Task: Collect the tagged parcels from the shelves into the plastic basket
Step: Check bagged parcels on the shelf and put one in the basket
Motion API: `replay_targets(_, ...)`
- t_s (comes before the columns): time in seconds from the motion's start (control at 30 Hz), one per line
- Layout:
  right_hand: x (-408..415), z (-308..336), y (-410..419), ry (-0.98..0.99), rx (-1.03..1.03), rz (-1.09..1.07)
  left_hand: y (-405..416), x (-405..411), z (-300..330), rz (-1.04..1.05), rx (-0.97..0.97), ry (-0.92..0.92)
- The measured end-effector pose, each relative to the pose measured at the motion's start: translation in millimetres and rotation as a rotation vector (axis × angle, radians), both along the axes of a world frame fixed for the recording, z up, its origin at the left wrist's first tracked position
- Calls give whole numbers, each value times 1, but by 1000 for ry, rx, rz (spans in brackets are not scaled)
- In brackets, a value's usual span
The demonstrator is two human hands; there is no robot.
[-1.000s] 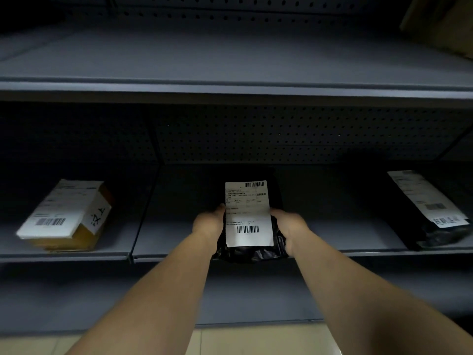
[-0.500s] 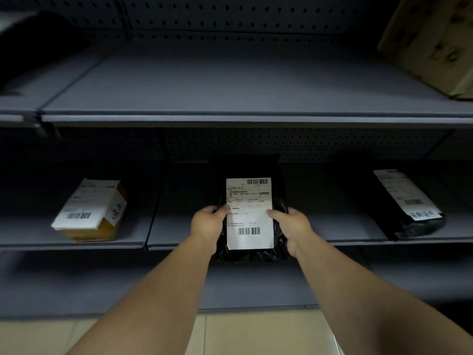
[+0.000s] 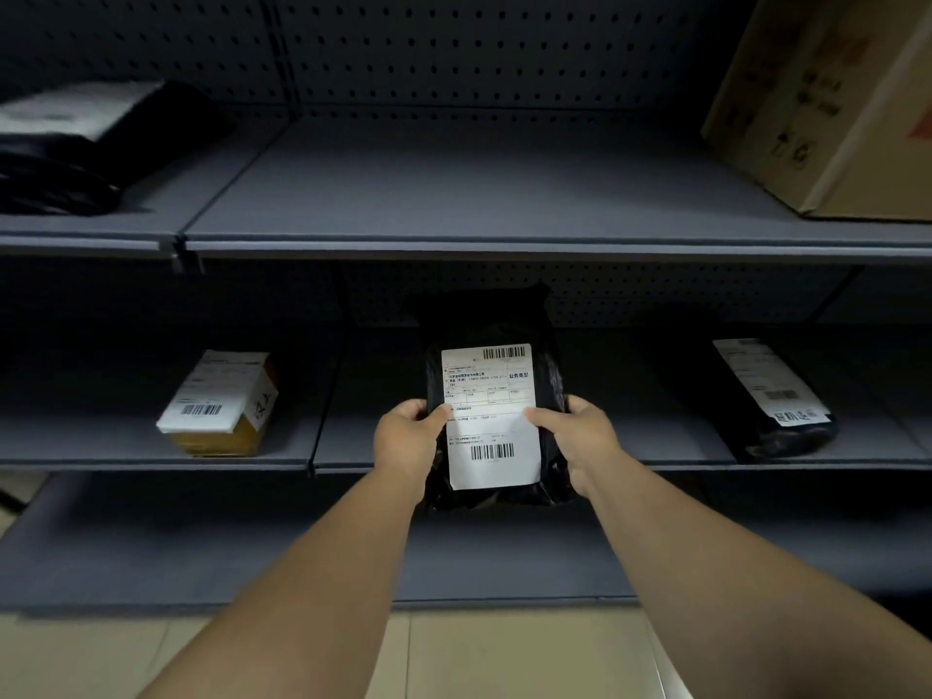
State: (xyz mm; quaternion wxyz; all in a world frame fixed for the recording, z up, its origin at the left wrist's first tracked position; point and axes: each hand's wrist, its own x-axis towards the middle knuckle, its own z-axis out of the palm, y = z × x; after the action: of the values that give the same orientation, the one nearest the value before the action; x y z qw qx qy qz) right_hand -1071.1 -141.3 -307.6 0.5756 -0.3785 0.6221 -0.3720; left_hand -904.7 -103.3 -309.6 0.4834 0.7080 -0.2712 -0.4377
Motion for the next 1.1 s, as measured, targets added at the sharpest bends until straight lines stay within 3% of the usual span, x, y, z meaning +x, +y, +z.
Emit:
replay_targets(0.43,0,9,3,0,-9,1,3,3,11,7,-72,38)
replay_targets(1.1,7,-46,-61,96,131,46,-73,17,-50,-99,132,-79)
